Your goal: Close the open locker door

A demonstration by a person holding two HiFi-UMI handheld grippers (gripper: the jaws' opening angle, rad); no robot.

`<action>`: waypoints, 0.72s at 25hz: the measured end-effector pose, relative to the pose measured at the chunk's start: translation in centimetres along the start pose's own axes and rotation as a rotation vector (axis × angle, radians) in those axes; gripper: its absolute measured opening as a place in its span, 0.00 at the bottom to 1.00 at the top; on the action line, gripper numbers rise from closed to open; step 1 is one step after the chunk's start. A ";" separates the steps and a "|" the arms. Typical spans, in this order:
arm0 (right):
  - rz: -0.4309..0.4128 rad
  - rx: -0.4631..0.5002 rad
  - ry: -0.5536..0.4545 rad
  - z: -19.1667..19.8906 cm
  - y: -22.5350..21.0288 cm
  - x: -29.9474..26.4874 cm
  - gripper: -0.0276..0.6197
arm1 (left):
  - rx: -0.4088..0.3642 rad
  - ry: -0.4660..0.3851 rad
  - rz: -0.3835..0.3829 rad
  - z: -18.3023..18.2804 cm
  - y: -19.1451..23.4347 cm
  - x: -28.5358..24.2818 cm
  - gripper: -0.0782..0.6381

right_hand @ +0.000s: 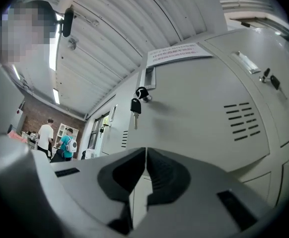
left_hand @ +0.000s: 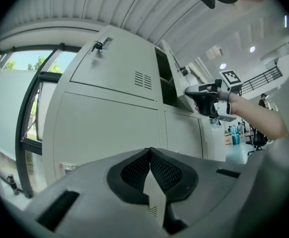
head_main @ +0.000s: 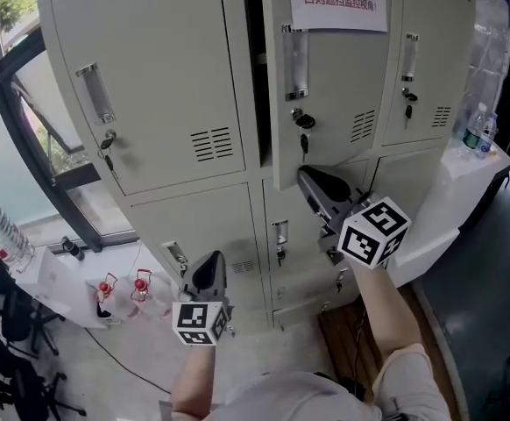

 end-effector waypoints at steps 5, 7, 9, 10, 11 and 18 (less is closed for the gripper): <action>0.001 -0.008 0.043 1.4 -0.5 -3.0 0.07 | 0.002 -0.015 -0.058 -0.2 2.2 1.1 0.12; 0.011 -0.011 0.053 1.8 -0.6 -4.2 0.07 | 0.006 -0.021 -0.075 -0.2 3.1 1.6 0.12; 0.025 -0.020 0.051 2.1 -1.0 -5.1 0.07 | 0.004 -0.026 -0.090 -0.1 3.8 2.0 0.12; 0.032 -0.027 0.049 2.3 -1.3 -5.5 0.07 | 0.003 -0.025 -0.097 0.0 4.1 2.2 0.12; 0.039 -0.036 0.047 2.4 -1.5 -5.8 0.07 | 0.003 -0.025 -0.103 0.0 4.4 2.3 0.12; 0.043 -0.042 0.033 2.7 -1.9 -6.4 0.06 | 0.002 -0.036 -0.124 -0.1 5.9 2.2 0.12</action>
Point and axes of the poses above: the fingertips, and each gripper's own axes: x backward along the fingers, y to its left, z out of its underside, the point moved 8 cm from there along x, backward along the fingers, and after that the axes turned 5 degrees about -z, right-handed, at the moved point
